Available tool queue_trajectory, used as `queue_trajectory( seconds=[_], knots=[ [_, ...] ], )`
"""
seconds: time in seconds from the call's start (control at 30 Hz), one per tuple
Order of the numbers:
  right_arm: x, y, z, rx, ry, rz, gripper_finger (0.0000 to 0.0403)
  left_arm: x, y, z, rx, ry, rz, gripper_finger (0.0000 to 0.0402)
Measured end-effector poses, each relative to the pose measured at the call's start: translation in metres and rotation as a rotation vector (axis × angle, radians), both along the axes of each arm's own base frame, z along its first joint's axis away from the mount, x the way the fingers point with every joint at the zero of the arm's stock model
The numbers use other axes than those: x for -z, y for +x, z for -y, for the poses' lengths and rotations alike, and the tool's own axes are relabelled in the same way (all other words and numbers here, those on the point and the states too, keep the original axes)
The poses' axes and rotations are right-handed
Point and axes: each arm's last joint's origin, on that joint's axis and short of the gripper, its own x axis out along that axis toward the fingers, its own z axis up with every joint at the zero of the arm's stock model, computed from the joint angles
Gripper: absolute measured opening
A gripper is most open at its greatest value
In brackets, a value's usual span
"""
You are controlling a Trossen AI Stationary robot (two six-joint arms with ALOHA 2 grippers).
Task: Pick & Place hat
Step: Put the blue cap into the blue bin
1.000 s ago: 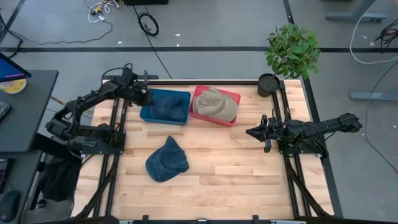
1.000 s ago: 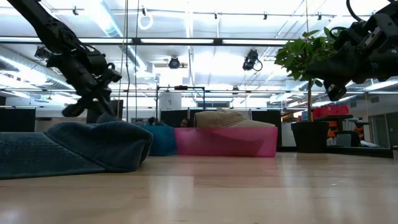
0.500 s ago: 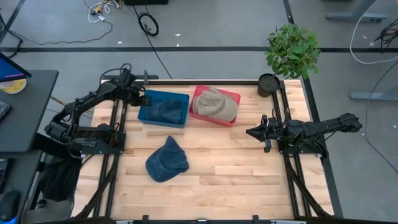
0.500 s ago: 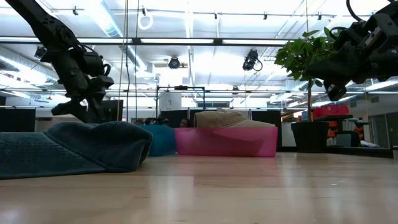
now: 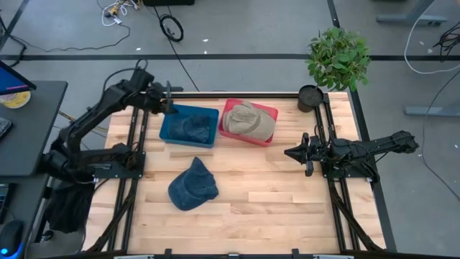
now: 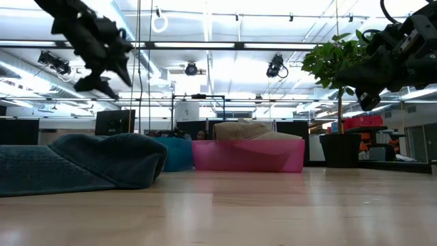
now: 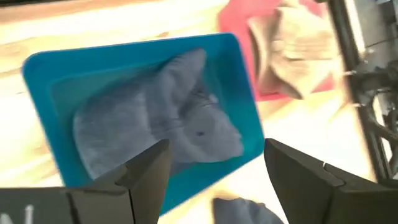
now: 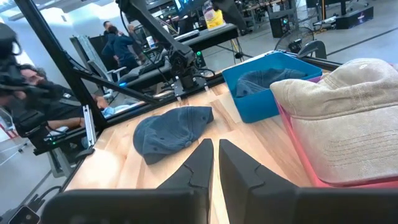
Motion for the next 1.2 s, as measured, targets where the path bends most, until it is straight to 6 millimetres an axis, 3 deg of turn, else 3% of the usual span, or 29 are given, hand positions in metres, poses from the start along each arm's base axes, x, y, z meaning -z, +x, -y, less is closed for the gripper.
queue_trajectory(
  seconds=[0.5, 0.8, 1.2],
  knots=[
    [0.000, 0.000, 0.000, 0.000, 0.000, 0.000, 0.0031, -0.041, 0.004, 0.085, -0.114, 0.050, 0.130, 0.0252],
    [0.000, 0.000, 0.000, 0.000, 0.000, 0.000, 0.0031, -0.040, 0.010, 0.127, -0.143, -0.023, 0.120, 0.0252],
    [0.000, 0.000, 0.000, -0.001, 0.001, 0.001, 0.0031, -0.038, 0.020, 0.182, -0.343, 0.033, 0.257, 0.0252]
  ],
)
